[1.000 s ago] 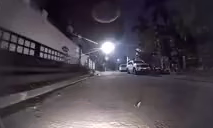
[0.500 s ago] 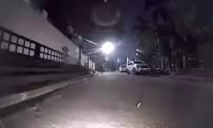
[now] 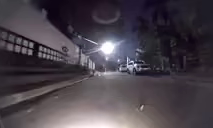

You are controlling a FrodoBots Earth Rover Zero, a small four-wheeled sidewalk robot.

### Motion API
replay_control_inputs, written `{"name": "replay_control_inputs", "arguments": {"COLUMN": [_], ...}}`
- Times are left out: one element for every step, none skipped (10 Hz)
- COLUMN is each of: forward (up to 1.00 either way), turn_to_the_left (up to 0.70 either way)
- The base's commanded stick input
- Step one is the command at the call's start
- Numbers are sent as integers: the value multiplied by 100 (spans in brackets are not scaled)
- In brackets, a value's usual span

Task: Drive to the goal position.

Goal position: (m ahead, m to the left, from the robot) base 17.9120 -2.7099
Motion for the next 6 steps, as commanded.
{"name": "replay_control_inputs", "arguments": {"forward": [100,100,99,99,99,99], "turn_to_the_left": [0,0,0,0,0,0]}}
